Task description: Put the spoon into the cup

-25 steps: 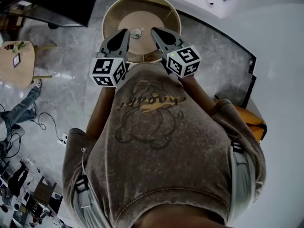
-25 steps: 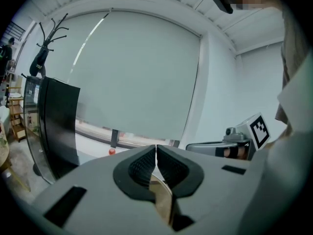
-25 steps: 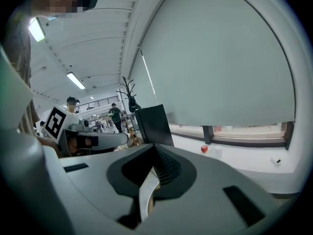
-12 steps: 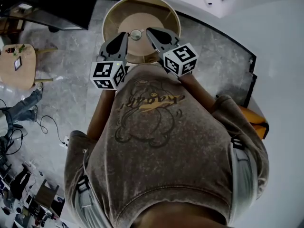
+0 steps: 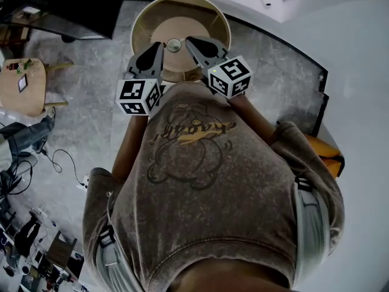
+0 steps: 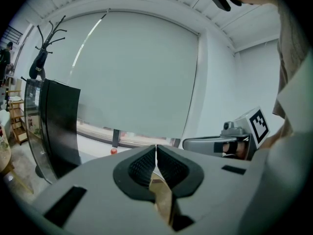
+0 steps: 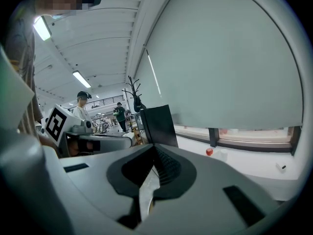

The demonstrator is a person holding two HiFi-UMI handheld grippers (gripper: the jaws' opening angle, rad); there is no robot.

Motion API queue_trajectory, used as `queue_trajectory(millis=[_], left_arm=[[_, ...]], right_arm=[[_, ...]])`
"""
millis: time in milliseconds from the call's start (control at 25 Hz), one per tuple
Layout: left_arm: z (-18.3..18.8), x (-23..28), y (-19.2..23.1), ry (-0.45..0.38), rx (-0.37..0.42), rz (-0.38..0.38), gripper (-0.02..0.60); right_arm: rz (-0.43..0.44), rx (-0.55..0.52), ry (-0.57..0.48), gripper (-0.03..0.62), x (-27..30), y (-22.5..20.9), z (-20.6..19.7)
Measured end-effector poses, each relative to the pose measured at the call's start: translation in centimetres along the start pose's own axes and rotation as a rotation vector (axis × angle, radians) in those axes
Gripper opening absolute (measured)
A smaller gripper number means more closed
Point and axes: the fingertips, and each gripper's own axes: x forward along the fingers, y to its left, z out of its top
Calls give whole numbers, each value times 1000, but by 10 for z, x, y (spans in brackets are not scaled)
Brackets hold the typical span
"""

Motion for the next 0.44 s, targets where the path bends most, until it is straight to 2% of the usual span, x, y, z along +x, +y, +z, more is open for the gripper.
queue_trajectory(millis=[440], left_arm=[[-6, 5, -4, 14, -4, -4, 25]], right_arm=[[-10, -7, 0, 17, 0, -2, 0]])
